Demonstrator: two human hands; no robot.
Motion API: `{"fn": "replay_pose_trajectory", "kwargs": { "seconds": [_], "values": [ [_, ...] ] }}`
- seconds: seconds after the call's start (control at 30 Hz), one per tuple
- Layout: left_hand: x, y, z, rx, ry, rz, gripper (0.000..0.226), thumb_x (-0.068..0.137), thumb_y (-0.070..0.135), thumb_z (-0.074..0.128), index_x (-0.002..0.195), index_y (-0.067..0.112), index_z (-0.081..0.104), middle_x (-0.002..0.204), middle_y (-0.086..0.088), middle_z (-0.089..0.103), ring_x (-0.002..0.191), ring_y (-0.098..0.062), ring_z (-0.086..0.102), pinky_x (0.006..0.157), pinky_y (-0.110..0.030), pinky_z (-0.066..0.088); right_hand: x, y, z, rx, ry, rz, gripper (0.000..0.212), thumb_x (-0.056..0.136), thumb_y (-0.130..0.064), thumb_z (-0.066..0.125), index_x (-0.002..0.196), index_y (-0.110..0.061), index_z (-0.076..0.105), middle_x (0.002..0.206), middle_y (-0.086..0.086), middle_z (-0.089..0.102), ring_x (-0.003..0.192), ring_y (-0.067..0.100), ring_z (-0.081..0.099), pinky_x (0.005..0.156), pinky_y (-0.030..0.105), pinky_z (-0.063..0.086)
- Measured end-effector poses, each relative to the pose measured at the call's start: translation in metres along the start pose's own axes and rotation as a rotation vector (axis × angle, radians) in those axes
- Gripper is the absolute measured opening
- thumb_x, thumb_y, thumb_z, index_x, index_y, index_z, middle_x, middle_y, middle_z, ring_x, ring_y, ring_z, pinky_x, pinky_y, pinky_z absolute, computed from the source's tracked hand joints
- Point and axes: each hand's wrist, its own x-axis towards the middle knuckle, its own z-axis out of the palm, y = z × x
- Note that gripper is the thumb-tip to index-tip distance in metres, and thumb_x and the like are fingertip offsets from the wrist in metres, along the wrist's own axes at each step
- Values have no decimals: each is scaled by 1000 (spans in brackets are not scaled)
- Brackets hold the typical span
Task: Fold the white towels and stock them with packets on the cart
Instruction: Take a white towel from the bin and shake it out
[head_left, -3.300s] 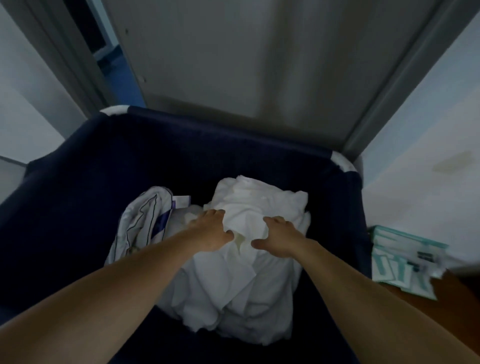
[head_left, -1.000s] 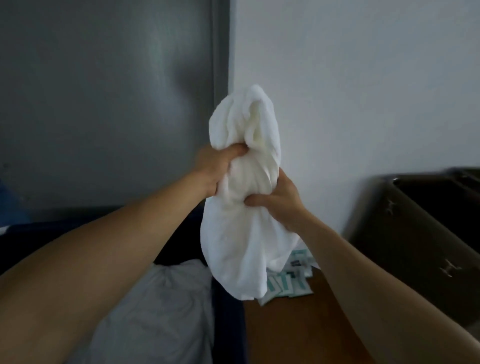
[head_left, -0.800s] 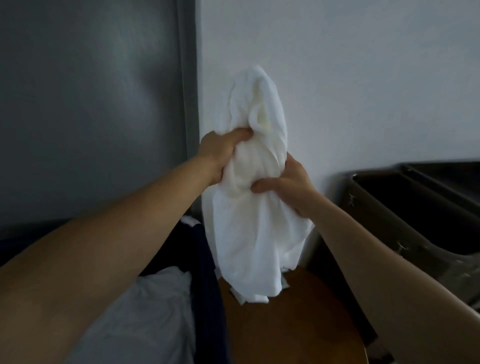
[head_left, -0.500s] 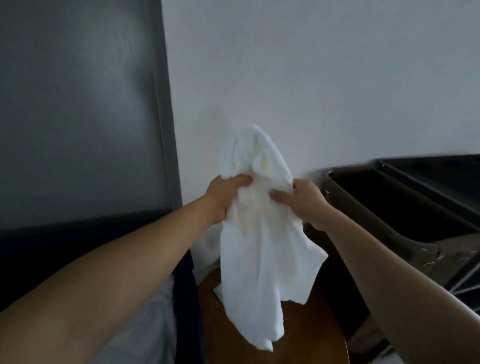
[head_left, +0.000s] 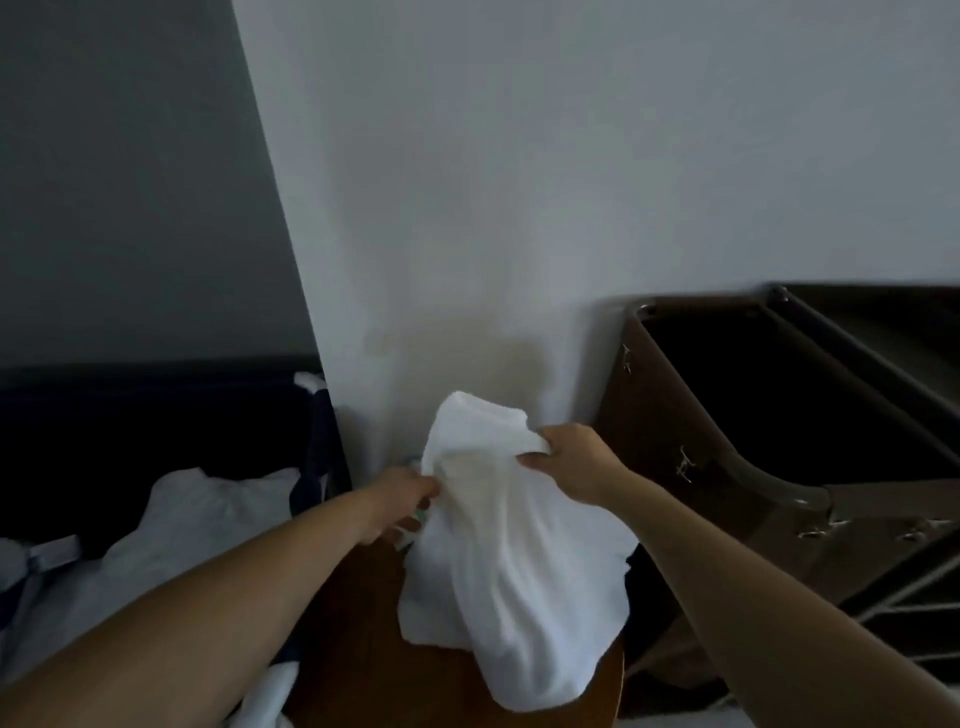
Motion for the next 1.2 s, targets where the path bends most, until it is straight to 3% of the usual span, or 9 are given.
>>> {"fn": "replay_pose_trajectory", "kwargs": {
  "seconds": [0.13, 0.23, 0.4, 0.57, 0.7, 0.87, 0.97, 1.07, 1.2],
  "values": [
    [-2, 5, -4, 235, 32, 270, 82, 76, 22, 82, 143, 22, 35, 139, -1, 46, 125, -25, 49, 94, -35, 46, -3, 6, 15, -21, -54, -98, 23, 96, -35, 61, 102, -15, 70, 97, 6, 69, 92, 25, 62, 72, 32, 43],
    [-2, 15, 3, 670, 58, 451, 101, 69, 37, 85, 150, 27, 25, 150, -1, 31, 137, -26, 35, 110, -44, 39, -5, 2, 26, 59, -47, -190, 19, 93, -32, 66, 102, -18, 73, 101, 4, 73, 95, 23, 65, 82, 37, 50],
    [-3, 36, 9, 582, 105, 534, 32, 89, 25, 70, 115, 9, 61, 119, -11, 64, 107, -30, 59, 91, -41, 50, -5, 5, 26, 102, 20, -245, 20, 85, -28, 75, 98, -13, 73, 96, 1, 66, 89, 20, 63, 79, 35, 49],
    [-27, 76, -10, 107, 36, 585, 51, 71, 37, 64, 108, 2, 67, 108, -18, 69, 99, -32, 66, 88, -50, 52, -3, 20, 26, 170, 50, -41, 22, 81, -30, 75, 96, -24, 60, 87, -5, 63, 80, 16, 61, 64, 25, 46],
    [-42, 106, -27, -185, -37, 570, 43, 78, 32, 56, 114, 11, 69, 116, -17, 69, 104, -31, 65, 92, -51, 52, -5, 20, 24, 222, -50, 23, 36, 77, -24, 75, 111, -21, 63, 97, -4, 66, 89, 18, 64, 73, 26, 49],
    [-29, 99, -53, 58, 99, 407, 25, 95, 22, 54, 111, 9, 68, 109, -17, 69, 93, -31, 65, 74, -38, 53, -2, 17, -19, 141, -19, 46, 16, 79, -14, 75, 81, -20, 59, 75, -4, 57, 64, 12, 56, 51, 15, 41],
    [-18, 77, -65, 425, 90, 211, 26, 89, 17, 59, 113, 8, 64, 106, -13, 67, 93, -29, 65, 75, -35, 55, -5, 9, -39, 189, -47, 31, 8, 77, -8, 70, 84, -11, 66, 76, 2, 62, 65, 14, 57, 55, 21, 46],
    [-11, 66, -60, 730, -71, 193, 50, 87, 28, 65, 134, 17, 53, 125, -4, 61, 110, -23, 60, 96, -38, 52, -5, -2, -46, 276, -69, 12, 12, 76, -6, 68, 84, -15, 67, 78, 4, 65, 68, 17, 62, 60, 27, 51],
    [-12, 74, -32, 953, 90, 635, 115, 67, 58, 77, 153, 30, 7, 154, 0, 31, 139, -24, 33, 112, -46, 37, -2, -11, -46, 396, -114, -12, 22, 62, -19, 68, 83, -14, 70, 81, 12, 68, 73, 22, 64, 72, 40, 56]
  ]
}}
